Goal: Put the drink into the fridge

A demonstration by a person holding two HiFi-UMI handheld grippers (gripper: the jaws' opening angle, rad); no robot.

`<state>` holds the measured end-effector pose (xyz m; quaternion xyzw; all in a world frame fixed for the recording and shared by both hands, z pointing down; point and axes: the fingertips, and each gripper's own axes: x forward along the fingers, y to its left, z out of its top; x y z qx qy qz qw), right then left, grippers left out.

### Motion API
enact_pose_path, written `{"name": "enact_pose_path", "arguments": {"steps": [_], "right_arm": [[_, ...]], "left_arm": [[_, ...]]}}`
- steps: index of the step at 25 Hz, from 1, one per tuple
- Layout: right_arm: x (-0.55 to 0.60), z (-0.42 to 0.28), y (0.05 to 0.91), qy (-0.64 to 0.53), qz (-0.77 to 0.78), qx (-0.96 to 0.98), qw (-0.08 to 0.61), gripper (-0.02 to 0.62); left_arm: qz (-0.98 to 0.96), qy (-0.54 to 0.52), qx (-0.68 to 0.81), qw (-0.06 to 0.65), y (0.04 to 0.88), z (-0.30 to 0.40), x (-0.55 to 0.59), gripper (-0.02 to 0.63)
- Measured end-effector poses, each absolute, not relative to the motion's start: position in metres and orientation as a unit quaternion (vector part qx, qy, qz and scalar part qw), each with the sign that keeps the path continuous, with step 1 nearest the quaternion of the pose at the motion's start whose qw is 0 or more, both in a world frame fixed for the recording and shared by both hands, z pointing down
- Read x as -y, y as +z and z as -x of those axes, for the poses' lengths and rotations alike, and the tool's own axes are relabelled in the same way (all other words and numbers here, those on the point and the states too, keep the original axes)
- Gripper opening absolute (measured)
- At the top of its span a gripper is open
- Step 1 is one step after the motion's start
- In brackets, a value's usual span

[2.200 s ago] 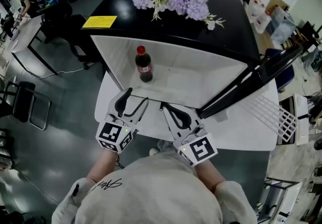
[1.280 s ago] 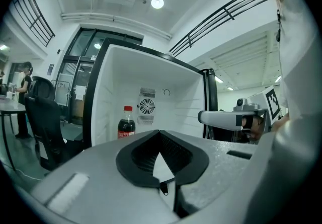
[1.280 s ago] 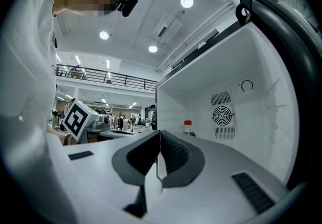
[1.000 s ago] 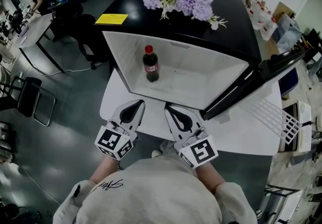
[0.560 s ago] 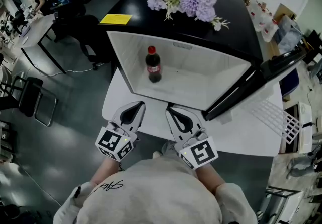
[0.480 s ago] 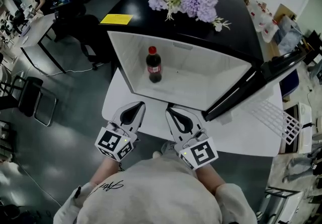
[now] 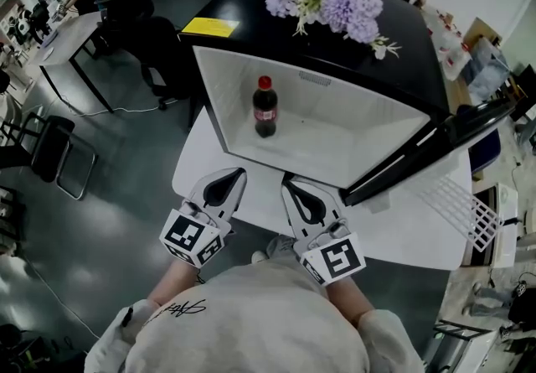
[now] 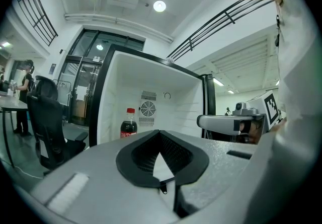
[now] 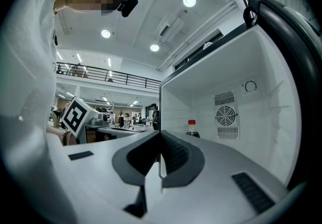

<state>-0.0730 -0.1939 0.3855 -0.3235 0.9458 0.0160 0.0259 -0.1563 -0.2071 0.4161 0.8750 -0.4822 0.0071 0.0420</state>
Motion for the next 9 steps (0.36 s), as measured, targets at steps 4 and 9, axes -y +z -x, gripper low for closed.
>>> {"name": "enact_pose_path", "arguments": {"steps": [4, 9], "right_arm": [[0.1935, 0.0737, 0.3834, 0.019, 0.321, -0.946, 0.026, 0.012], [0.1919, 0.0739, 0.3851, 0.011, 0.320, -0.947, 0.022, 0.011]], "left_arm": [[-0.874, 0.007, 0.484, 0.040, 0.4147, 0.1579, 0.2071, 0.003], [-0.874, 0.007, 0.484, 0.040, 0.4134, 0.1577, 0.2063, 0.003]]}}
